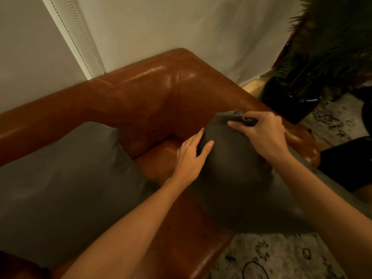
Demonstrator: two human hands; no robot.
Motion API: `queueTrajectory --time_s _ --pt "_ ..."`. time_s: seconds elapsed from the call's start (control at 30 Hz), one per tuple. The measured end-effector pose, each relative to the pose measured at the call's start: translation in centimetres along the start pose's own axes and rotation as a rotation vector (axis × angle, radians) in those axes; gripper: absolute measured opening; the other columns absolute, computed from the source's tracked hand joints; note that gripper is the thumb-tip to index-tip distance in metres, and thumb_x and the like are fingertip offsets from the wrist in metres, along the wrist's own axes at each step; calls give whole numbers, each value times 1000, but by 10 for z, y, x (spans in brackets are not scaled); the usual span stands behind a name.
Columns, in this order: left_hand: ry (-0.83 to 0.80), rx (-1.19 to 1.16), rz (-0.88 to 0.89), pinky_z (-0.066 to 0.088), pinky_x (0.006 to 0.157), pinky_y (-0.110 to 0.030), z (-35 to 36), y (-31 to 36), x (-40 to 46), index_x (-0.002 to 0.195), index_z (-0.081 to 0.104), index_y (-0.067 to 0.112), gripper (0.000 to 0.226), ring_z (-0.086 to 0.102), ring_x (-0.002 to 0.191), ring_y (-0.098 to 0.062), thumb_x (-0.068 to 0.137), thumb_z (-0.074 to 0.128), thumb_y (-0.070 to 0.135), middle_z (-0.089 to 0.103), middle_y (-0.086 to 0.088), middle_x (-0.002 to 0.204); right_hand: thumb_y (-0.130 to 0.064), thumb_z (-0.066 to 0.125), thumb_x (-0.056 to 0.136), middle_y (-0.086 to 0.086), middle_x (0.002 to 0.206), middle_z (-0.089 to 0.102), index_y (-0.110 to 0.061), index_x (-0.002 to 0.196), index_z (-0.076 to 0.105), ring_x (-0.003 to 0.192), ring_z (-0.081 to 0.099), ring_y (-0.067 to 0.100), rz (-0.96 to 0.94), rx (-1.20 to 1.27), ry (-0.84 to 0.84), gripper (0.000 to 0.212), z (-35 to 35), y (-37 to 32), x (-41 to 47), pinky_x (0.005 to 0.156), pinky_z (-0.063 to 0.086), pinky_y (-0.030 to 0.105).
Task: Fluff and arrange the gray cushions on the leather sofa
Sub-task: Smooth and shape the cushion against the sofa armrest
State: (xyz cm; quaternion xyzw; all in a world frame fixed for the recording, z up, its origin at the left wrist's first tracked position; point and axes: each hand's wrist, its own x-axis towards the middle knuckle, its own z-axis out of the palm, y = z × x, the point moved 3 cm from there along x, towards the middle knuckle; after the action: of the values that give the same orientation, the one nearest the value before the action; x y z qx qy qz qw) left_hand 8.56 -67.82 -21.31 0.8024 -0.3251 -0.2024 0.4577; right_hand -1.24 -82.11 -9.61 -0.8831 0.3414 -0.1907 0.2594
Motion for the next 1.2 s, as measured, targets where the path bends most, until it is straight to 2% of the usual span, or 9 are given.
queueTrajectory --time_s 0.2,0.3,0.43,0.53,0.6,0.67,0.8,0.9,1.2 --pt "206 82 256 9 118 -40 0 73 15 150 26 33 55 15 147 -11 99 31 53 26 10 157 -36 75 83 -9 85 72 -31 92 73 83 69 4 69 449 244 11 -59 1 -26 75 59 31" --pt "84 154 333 -7 117 -45 8 93 23 151 23 35 53 1 149 -11 101 34 48 18 11 160 -28 77 82 -7 90 74 -27 95 74 89 70 6 209 675 319 14 -55 30 -52 78 58 25" --pt "-167 250 385 -9 117 -49 30 81 19 149 29 36 54 -1 149 -13 98 43 49 21 9 160 -18 79 79 -4 99 74 -23 95 75 97 69 6 372 820 283 17 -29 82 -93 81 55 22" --pt "-370 358 331 -9 118 -51 50 45 -2 150 25 37 57 -5 149 -12 98 43 49 14 11 161 -7 76 79 -15 99 65 -19 83 71 87 62 -14 468 772 141 13 -6 112 -122 73 48 6" --pt "-455 447 357 -10 117 -50 62 21 -20 152 15 39 59 -12 147 -10 99 40 49 6 12 162 -14 77 78 -11 114 61 -17 84 73 106 58 -3 545 699 22 8 9 136 -139 89 47 18" --pt "-438 495 403 -12 116 -49 67 11 -29 151 10 41 60 -16 145 -8 99 38 50 2 14 161 -24 77 80 -9 127 56 -20 92 74 118 50 9 598 696 -41 13 10 148 -148 100 43 32" --pt "-338 453 331 -11 117 -54 75 26 -33 151 22 37 55 -11 148 -12 100 35 51 6 10 162 -28 64 92 -13 109 66 -26 94 71 105 59 4 593 773 4 7 -3 156 -141 92 48 28" --pt "-217 484 266 -13 114 -55 88 51 -37 149 29 30 54 -11 149 -17 100 30 52 8 4 162 -15 60 95 -4 102 68 -24 97 68 105 63 16 589 598 -24 12 -3 171 -125 90 52 33" --pt "-327 754 457 -7 115 -59 136 67 -53 151 10 44 63 -6 149 -30 94 26 67 9 4 163 -3 63 92 0 106 66 -12 113 70 105 62 16 450 327 -155 25 -2 192 -116 90 49 27"
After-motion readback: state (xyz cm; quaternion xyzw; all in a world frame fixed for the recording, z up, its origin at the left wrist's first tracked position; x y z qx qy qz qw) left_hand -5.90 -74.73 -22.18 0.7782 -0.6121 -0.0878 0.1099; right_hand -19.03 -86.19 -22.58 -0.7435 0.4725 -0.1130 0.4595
